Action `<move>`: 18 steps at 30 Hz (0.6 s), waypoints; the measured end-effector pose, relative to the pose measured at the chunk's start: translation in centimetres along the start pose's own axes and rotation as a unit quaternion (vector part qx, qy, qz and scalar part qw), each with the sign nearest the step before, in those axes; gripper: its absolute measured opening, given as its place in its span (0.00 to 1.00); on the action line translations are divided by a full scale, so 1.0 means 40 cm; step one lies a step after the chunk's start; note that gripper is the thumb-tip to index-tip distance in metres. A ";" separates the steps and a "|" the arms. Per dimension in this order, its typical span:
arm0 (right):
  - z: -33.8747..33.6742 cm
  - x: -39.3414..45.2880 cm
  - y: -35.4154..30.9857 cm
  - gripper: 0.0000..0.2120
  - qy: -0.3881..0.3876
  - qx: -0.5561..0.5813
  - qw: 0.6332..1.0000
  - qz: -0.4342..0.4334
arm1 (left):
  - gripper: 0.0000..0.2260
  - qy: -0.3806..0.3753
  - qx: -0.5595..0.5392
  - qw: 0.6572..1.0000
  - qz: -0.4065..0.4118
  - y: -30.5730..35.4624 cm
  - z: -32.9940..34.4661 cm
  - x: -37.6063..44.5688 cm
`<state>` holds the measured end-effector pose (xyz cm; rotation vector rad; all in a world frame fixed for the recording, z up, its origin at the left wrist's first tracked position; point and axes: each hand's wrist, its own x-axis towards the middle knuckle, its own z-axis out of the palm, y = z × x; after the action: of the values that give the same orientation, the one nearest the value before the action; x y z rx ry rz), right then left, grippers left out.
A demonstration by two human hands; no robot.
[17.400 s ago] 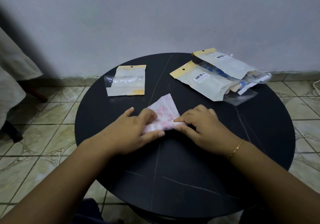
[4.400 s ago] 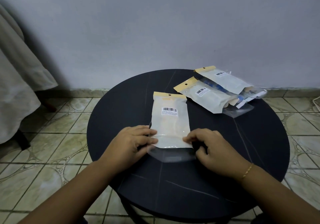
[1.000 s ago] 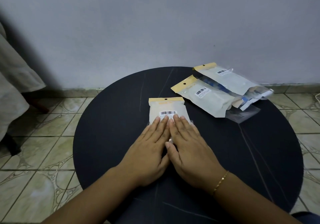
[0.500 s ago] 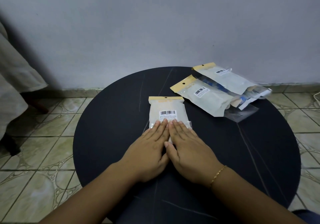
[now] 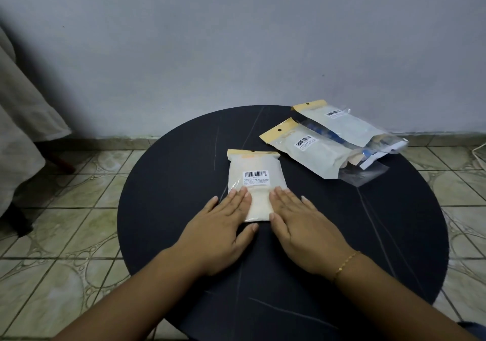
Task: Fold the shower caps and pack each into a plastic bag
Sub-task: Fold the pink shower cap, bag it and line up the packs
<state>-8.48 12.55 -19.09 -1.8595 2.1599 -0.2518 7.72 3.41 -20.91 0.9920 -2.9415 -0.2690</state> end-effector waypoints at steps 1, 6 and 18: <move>0.000 -0.003 0.002 0.25 -0.001 -0.003 1.000 0.001 | 0.38 0.002 0.000 1.000 -0.001 0.000 0.001 0.000; 0.002 -0.014 0.002 0.25 0.021 -0.001 1.000 -0.012 | 0.38 0.089 -0.056 0.994 -0.032 0.002 -0.004 -0.016; -0.004 0.019 -0.110 0.24 0.131 0.497 0.858 0.002 | 0.15 0.308 -0.477 0.818 -0.097 0.020 -0.069 -0.056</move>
<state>-4.49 11.09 -17.63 -1.2208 1.6046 -1.3785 9.26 4.97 -18.01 0.9221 -1.7256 -1.0508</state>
